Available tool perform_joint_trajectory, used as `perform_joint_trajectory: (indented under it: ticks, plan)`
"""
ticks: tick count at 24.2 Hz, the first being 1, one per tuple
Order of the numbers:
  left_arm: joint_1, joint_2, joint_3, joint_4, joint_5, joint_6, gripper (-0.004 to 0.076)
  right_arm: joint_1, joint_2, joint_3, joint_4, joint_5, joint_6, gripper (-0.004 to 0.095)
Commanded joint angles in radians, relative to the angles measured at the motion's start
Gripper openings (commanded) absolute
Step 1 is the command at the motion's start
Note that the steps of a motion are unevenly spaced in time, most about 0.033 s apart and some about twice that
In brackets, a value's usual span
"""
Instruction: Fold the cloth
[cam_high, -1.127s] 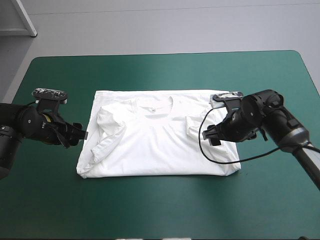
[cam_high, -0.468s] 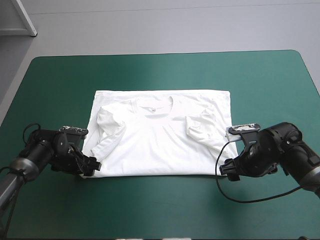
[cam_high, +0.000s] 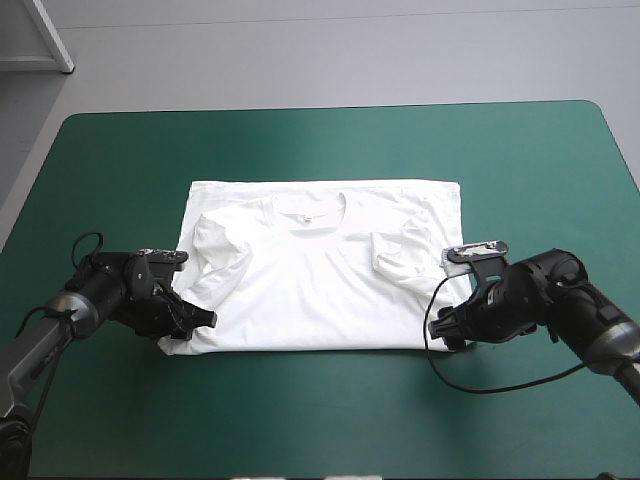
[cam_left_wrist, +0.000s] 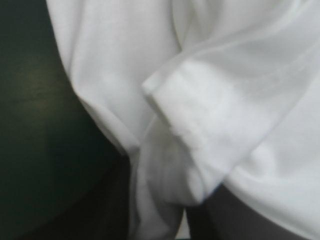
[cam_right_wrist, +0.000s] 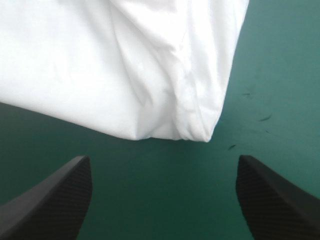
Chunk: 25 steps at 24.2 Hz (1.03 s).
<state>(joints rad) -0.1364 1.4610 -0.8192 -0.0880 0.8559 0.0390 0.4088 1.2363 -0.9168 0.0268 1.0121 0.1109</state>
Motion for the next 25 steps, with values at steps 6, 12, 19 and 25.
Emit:
perform_joint_trajectory:
  ticks: [6,12,19,25]
  plan:
    - [0.0,0.013,0.002,-0.053,-0.042,0.012,-0.0008,0.002,0.162,-0.018,-0.001,-0.103,-0.009,0.0737]
    - [0.0,0.013,0.002,-0.053,-0.05,0.012,-0.001,0.002,0.278,-0.011,0.055,-0.17,-0.003,0.0497]
    - [0.0,-0.008,-0.023,-0.049,-0.027,0.012,-0.001,0.002,0.271,0.03,0.043,-0.224,-0.014,-0.0012]
    - [0.0,-0.097,-0.147,-0.014,0.101,0.01,-0.001,0.002,0.128,0.028,0.012,-0.204,-0.002,-0.0014]
